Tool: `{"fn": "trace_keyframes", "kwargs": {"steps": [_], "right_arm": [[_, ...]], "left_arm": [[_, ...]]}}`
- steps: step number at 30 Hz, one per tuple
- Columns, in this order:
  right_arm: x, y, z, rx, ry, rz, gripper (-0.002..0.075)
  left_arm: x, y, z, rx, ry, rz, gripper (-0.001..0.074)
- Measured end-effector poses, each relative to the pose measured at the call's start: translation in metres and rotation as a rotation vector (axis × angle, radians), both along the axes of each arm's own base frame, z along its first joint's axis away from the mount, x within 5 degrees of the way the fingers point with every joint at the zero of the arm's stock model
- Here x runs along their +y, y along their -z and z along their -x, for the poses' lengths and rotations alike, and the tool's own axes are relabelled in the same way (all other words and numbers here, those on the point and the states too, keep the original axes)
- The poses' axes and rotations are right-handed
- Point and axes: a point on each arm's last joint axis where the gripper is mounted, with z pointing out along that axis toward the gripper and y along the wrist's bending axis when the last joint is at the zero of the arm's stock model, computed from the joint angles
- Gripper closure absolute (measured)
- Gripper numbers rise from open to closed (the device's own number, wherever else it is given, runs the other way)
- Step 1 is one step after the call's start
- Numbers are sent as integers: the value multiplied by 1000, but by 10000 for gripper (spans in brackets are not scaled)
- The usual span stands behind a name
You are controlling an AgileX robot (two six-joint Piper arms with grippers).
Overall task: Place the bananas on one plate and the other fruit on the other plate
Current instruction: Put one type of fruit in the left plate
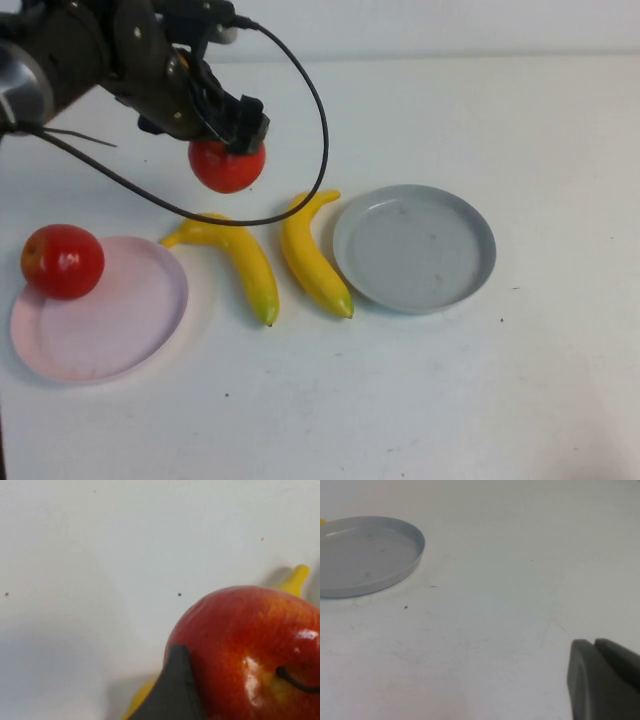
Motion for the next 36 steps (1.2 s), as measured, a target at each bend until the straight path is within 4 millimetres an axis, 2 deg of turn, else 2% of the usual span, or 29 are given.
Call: {"fn": "trace_keyframes", "kwargs": {"steps": [2, 6, 9, 13, 17, 21, 23, 27, 32, 36], "right_arm": [[0, 0, 0, 0, 0, 0, 744], [0, 0, 0, 0, 0, 0, 744], [0, 0, 0, 0, 0, 0, 744], [0, 0, 0, 0, 0, 0, 744], [0, 0, 0, 0, 0, 0, 744], [0, 0, 0, 0, 0, 0, 744], [0, 0, 0, 0, 0, 0, 744], [0, 0, 0, 0, 0, 0, 744], [0, 0, 0, 0, 0, 0, 744], [0, 0, 0, 0, 0, 0, 744]], "left_arm": [[6, -21, 15, 8, 6, -15, 166], [21, -49, 49, 119, 2, -75, 166], [30, -59, 69, 200, -2, -121, 166], [38, -60, 88, 231, -13, -136, 166], [48, -43, 113, 296, -17, -174, 166], [62, -9, 137, 391, -18, -265, 166], [67, 10, 141, 403, -22, -309, 166], [71, 32, 138, 337, -30, -339, 166], [70, 35, 126, 244, -65, -332, 167], [68, 47, 119, 257, -86, -345, 167]]}}
